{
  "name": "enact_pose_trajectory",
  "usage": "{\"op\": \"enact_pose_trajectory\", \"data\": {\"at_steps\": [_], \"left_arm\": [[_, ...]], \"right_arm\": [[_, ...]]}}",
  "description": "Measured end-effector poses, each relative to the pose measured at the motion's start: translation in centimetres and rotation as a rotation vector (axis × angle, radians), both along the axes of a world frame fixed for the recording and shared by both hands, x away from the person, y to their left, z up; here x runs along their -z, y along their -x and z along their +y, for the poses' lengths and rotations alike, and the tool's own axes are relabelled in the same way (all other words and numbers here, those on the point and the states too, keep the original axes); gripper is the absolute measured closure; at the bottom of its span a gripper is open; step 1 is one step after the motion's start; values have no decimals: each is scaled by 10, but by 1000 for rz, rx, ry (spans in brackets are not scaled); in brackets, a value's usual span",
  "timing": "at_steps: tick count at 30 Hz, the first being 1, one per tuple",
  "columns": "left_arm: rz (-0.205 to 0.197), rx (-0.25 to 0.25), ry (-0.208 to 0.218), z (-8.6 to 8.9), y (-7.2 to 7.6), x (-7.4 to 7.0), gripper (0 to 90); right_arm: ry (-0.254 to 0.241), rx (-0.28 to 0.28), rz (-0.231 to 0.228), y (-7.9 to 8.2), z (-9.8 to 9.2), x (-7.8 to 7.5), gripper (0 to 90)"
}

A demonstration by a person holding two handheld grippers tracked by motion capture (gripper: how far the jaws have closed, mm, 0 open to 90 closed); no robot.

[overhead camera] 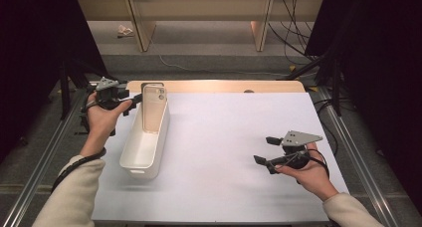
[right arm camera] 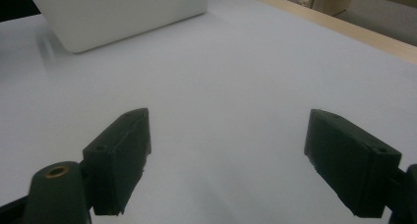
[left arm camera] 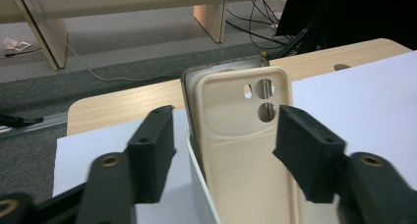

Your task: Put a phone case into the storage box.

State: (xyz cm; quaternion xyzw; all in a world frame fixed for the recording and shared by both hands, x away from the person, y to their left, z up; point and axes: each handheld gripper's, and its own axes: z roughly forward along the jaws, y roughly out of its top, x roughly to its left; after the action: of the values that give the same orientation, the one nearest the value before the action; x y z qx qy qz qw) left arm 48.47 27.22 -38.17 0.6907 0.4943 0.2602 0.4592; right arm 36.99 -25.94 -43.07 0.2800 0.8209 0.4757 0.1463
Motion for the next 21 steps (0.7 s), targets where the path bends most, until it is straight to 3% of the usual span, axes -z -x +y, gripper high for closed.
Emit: {"op": "enact_pose_trajectory", "data": {"at_steps": [8,14,21], "left_arm": [[11,25,14,-10,19,-5,166],[-21,60,-15,-17,41,-8,69],[-46,106,-2,-28,71,-4,3]], "right_arm": [[-1,3,-1,0,0,-1,188],[-3,3,-2,0,-1,-1,188],[-9,2,-6,1,0,-2,188]]}}
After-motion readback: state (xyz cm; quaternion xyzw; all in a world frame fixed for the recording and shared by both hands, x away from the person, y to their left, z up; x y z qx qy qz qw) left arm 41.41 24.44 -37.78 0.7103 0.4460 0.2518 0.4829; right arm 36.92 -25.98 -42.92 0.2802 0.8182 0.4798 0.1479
